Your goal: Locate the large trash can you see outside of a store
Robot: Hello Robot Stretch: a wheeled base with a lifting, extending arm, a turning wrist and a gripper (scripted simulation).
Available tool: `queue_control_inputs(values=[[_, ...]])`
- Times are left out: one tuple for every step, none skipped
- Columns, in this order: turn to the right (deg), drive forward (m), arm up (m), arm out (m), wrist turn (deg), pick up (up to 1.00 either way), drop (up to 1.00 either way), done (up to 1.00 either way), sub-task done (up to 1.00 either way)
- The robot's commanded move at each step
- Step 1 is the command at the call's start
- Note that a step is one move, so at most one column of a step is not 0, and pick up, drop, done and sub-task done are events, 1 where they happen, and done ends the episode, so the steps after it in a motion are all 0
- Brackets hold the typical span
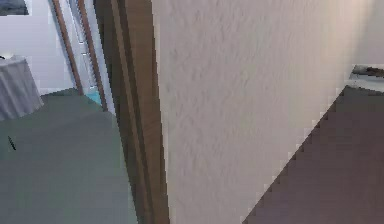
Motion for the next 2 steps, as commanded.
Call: queue_control_inputs(values=[[0.0, 0.20, 0.00, 0.00, 0.0, 0.00, 0.00, 0.00, 0.00], [45.0, 0.00, 0.00, 0.00, 0.0, 0.00, 0.00, 0.00, 0.00]])
